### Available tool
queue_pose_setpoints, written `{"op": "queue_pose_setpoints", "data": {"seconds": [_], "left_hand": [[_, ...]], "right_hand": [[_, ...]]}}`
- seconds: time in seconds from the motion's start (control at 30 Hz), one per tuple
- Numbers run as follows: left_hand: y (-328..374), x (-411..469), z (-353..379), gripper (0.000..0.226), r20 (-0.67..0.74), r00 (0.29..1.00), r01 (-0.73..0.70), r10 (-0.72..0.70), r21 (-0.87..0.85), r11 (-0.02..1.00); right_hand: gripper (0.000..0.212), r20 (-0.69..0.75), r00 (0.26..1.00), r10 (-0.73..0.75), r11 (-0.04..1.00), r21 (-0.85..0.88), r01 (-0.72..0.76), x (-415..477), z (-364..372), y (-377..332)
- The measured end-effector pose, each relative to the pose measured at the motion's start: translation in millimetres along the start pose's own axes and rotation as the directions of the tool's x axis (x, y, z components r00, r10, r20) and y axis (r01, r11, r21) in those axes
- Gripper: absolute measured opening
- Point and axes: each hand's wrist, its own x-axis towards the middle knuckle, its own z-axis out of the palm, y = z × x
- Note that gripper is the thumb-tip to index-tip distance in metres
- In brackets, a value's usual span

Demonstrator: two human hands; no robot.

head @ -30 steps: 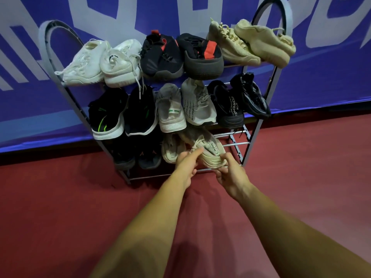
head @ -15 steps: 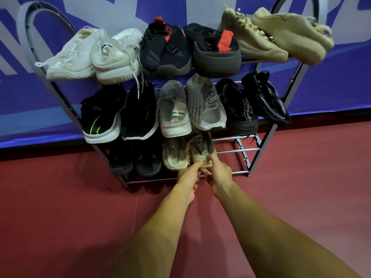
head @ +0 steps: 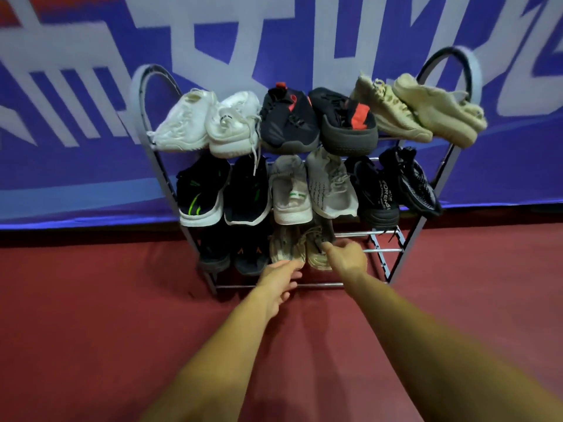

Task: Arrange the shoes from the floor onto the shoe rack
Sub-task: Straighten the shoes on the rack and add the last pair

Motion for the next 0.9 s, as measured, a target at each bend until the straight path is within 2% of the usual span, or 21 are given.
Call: {"op": "queue_pose_setpoints", "data": {"seconds": [0.1,0.2,0.37,0.53,0.67,0.9], "left_hand": [[21,-27,-21,0.016,-0.008,0.995,-0.095,0.096,0.081,0.992],[46,-51,-40,0.015,-0.02,0.978,-0.205,0.21,0.149,0.967],[93,-90,-71,0.021,-0.026,0.935,-0.343,0.352,0.17,0.924],[108,-111,-106,0.018,-0.087,0.865,-0.48,0.494,0.143,0.865],[104,-116,-125,0.023,-0.123,0.848,-0.495,0.515,0.163,0.854],[119,-131,-121,0.034,-0.2,0.848,-0.483,0.49,0.087,0.871]], "right_hand": [[0.02,0.062,0.987,-0.145,0.977,-0.147,0.153,-29,-12,-25],[0.017,0.087,0.972,-0.218,0.955,-0.185,0.231,-59,-19,-44],[0.032,0.157,0.932,-0.327,0.913,-0.201,0.354,-106,-21,-90],[0.033,0.137,0.888,-0.439,0.853,-0.245,0.46,-142,-26,-143],[0.039,0.167,0.869,-0.466,0.819,-0.289,0.495,-158,-22,-163],[0.042,0.175,0.869,-0.462,0.852,-0.182,0.49,-155,-29,-154]]}}
